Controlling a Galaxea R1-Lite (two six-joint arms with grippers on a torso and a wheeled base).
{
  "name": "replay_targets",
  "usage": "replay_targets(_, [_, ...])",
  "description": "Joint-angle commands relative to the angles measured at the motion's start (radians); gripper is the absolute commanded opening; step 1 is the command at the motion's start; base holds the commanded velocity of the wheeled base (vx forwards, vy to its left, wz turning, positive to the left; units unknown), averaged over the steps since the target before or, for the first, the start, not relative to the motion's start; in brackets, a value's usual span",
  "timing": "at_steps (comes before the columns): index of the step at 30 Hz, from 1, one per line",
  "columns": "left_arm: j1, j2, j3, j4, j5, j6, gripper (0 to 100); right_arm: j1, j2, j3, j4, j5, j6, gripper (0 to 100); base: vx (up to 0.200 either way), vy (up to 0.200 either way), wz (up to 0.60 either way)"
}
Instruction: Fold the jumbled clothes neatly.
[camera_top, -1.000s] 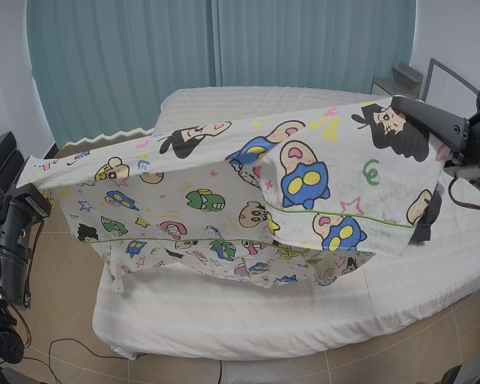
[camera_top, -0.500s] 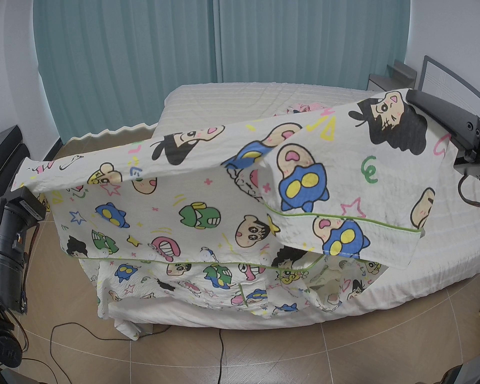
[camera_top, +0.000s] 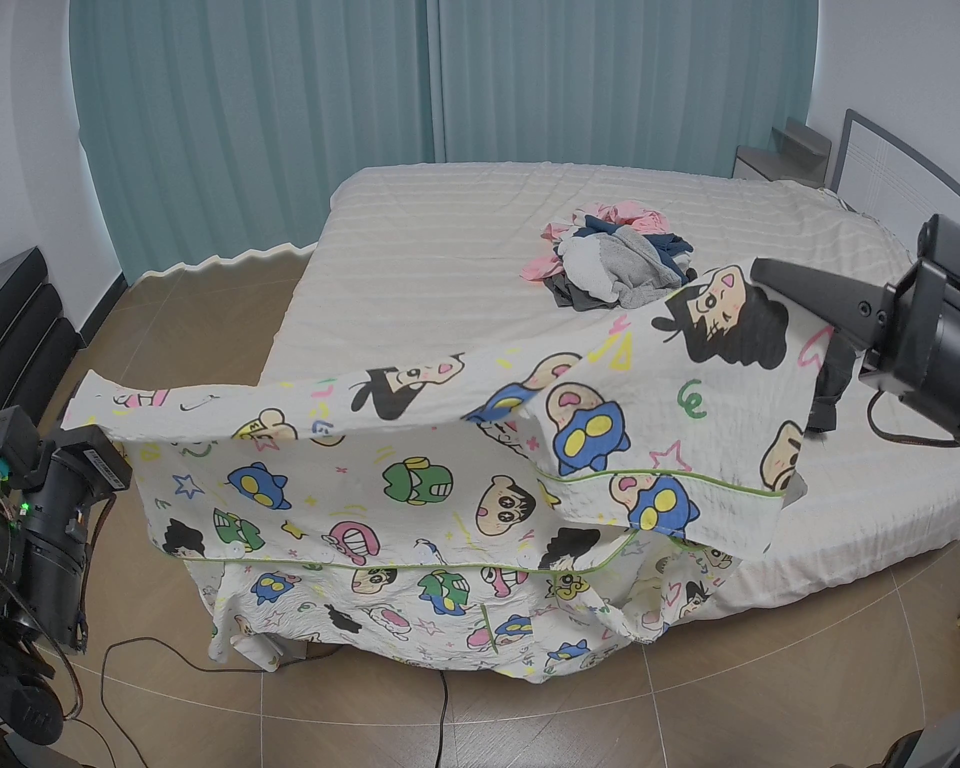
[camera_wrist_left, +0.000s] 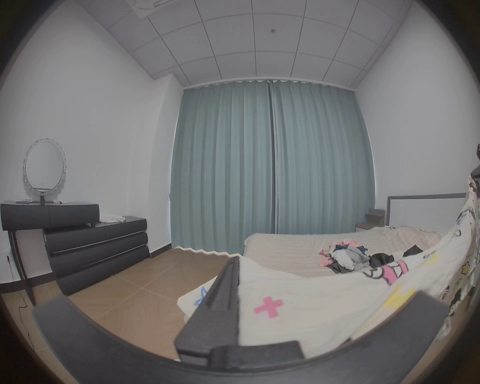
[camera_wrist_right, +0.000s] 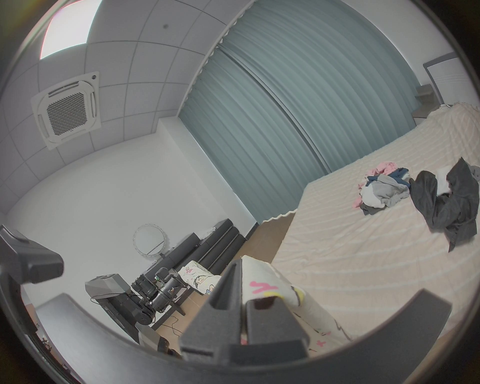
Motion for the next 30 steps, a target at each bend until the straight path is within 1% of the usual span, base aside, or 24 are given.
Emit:
replay_targets(1, [0.001,0.083,0.008,-0.014,-0.001,-0.019,0,-0.035,0.059,0.020,-0.004,0.004,0.000,0,0.000,0.000,0.00])
replay_targets(5, [0.009,0.190,-0.004,-0.014,-0.002,-0.024,0,-0.103,0.137,0.026,-0.008,0.007,-0.011,0,0.000,0.000,0.00])
replay_targets(6, [0.009,0.195,-0.004,-0.014,-0.002,-0.024,0,-0.104,0.138,0.026,-0.010,0.007,-0.011,0,0.200,0.000,0.00])
replay_targets(7, [0.009,0.246,-0.014,-0.016,-0.001,-0.027,0,-0.126,0.171,0.028,-0.031,0.008,-0.009,0,0.200,0.000,0.00])
replay_targets(9, [0.009,0.281,-0.030,-0.019,0.001,-0.028,0,-0.146,0.206,0.031,-0.068,0.008,0.002,0,0.200,0.000,0.00])
replay_targets(17, [0.015,0.394,-0.153,-0.017,-0.002,-0.028,0,-0.193,0.333,0.031,-0.197,0.010,0.002,0,0.200,0.000,0.00])
replay_targets(19, [0.016,0.411,-0.168,-0.017,-0.002,-0.028,0,-0.198,0.350,0.026,-0.211,0.010,0.002,0,0.200,0.000,0.00])
replay_targets(21, [0.026,0.477,-0.218,-0.019,-0.002,-0.028,0,-0.207,0.410,0.014,-0.270,0.008,0.000,0,0.200,0.000,0.00])
replay_targets(26, [0.030,0.591,-0.317,-0.019,-0.001,-0.025,0,-0.210,0.529,-0.026,-0.353,0.001,-0.004,0,0.200,0.000,0.00])
replay_targets(27, [0.030,0.595,-0.320,-0.019,-0.001,-0.025,0,-0.209,0.533,-0.027,-0.355,0.001,-0.004,0,0.200,0.000,0.00])
replay_targets(30, [0.032,0.674,-0.380,-0.019,0.010,-0.022,0,-0.228,0.628,-0.073,-0.404,-0.002,-0.006,0,0.200,0.000,0.00])
